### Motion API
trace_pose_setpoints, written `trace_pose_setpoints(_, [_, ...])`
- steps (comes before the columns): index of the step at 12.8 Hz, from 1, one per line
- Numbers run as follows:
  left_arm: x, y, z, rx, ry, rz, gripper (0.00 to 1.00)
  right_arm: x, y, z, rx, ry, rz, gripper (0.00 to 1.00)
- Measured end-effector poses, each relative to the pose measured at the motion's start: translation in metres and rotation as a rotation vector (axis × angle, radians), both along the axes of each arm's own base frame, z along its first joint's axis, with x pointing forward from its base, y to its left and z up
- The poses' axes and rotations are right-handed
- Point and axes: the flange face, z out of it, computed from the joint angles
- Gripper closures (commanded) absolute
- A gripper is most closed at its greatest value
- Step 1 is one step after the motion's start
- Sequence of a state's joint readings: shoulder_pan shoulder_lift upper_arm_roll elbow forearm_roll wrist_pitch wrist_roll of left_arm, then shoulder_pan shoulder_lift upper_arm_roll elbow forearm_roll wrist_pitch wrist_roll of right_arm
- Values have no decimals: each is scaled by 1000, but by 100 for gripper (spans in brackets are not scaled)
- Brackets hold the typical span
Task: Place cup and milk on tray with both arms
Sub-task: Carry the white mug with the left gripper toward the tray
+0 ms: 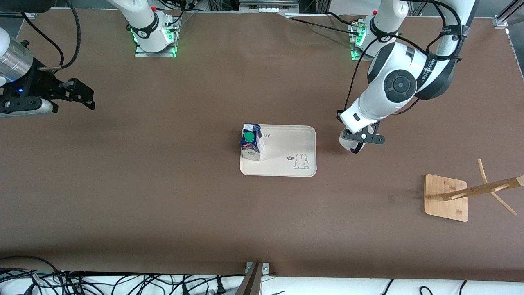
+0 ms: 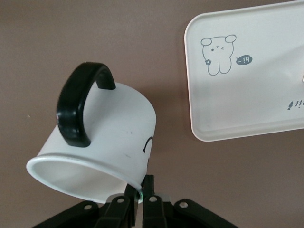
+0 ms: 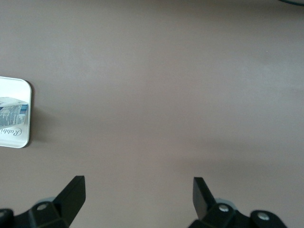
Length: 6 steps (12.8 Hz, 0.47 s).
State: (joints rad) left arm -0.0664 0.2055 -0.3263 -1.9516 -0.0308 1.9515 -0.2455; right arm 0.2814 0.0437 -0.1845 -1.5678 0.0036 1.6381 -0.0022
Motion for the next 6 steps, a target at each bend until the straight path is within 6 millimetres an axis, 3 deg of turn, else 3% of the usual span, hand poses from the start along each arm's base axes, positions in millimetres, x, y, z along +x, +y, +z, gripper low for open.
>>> trace_pose_setpoints(6, [-7,-29,38,96,106,-101,100,0,0,0,0,0,0,0])
